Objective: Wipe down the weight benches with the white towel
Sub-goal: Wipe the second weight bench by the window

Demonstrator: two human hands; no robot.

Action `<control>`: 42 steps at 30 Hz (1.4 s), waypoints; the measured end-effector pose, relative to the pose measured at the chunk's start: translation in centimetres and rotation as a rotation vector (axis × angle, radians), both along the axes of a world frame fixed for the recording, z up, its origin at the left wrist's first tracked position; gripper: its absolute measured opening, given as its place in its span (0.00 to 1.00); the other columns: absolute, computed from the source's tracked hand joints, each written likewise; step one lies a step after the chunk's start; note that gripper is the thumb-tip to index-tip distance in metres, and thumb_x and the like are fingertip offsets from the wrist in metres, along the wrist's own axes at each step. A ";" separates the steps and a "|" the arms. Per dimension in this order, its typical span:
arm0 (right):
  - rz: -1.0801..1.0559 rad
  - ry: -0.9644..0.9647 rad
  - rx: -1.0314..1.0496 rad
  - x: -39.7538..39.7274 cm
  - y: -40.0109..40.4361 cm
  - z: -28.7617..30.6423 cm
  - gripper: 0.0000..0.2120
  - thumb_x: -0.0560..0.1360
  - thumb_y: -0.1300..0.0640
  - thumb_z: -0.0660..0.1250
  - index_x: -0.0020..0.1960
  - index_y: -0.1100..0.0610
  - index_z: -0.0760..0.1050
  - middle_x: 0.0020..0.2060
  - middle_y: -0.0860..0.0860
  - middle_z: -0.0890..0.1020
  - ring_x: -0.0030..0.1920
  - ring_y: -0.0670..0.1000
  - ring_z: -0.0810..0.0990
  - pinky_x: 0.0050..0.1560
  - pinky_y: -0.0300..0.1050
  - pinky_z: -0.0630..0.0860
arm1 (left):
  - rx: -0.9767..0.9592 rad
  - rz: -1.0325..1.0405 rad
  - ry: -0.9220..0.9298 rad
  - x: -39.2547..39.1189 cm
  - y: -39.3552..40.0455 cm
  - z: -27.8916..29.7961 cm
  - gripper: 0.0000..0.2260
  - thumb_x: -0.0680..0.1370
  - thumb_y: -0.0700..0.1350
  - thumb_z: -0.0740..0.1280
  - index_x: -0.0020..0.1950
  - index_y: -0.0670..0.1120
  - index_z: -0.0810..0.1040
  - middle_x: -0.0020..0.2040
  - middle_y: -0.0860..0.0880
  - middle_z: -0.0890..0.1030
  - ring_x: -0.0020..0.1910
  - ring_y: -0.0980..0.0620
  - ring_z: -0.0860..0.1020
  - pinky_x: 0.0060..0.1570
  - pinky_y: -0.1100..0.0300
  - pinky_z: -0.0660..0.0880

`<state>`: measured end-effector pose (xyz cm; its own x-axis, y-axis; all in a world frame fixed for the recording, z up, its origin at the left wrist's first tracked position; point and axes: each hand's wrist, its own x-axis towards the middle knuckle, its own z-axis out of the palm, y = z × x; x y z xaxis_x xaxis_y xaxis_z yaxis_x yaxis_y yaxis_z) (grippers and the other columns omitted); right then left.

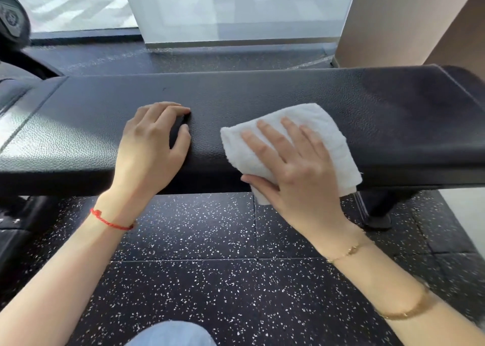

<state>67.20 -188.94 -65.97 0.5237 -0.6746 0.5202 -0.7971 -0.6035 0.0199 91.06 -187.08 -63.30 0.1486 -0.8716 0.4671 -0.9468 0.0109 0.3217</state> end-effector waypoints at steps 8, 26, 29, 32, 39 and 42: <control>-0.082 -0.081 0.024 -5.5 -1.1 0.2 0.29 0.79 0.33 0.56 0.73 0.49 0.70 0.71 0.50 0.73 0.73 0.57 0.68 0.74 0.56 0.60 | 0.012 -0.073 0.068 -2.6 0.0 0.8 0.12 0.80 0.42 0.64 0.62 0.46 0.80 0.61 0.50 0.80 0.64 0.49 0.74 0.67 0.52 0.69; -0.351 0.051 0.565 -13.1 -13.6 5.0 0.29 0.79 0.34 0.48 0.79 0.40 0.53 0.79 0.44 0.54 0.79 0.53 0.49 0.78 0.55 0.45 | 0.102 -0.164 0.033 -11.6 -5.0 1.5 0.13 0.81 0.48 0.61 0.63 0.48 0.78 0.63 0.52 0.78 0.66 0.48 0.72 0.67 0.50 0.66; -0.306 0.078 0.593 -10.5 -17.5 5.7 0.28 0.81 0.36 0.48 0.79 0.43 0.53 0.80 0.46 0.54 0.79 0.55 0.50 0.77 0.57 0.44 | 0.106 -0.152 0.039 -11.7 -5.1 1.5 0.13 0.81 0.48 0.62 0.63 0.48 0.78 0.63 0.51 0.78 0.66 0.48 0.72 0.67 0.50 0.66; -0.193 0.117 0.576 -7.0 -17.2 5.4 0.28 0.82 0.37 0.48 0.79 0.43 0.52 0.80 0.46 0.54 0.79 0.56 0.49 0.78 0.57 0.43 | 0.119 -0.144 0.039 -11.9 -5.1 1.5 0.14 0.81 0.48 0.62 0.64 0.48 0.78 0.64 0.51 0.78 0.67 0.48 0.71 0.69 0.49 0.66; -0.219 0.016 0.530 -11.9 -9.2 4.0 0.29 0.77 0.33 0.46 0.77 0.34 0.52 0.79 0.40 0.53 0.80 0.50 0.46 0.78 0.52 0.41 | 0.171 -0.186 0.018 -13.2 -5.5 1.7 0.19 0.80 0.54 0.61 0.68 0.49 0.77 0.67 0.52 0.76 0.70 0.49 0.68 0.71 0.48 0.64; -0.388 -0.014 0.497 -15.8 -7.3 3.8 0.29 0.77 0.33 0.46 0.77 0.34 0.53 0.79 0.39 0.53 0.79 0.49 0.47 0.78 0.53 0.42 | 0.187 -0.239 0.005 -15.4 -6.1 1.8 0.20 0.80 0.56 0.59 0.69 0.50 0.76 0.69 0.53 0.75 0.72 0.50 0.67 0.72 0.49 0.63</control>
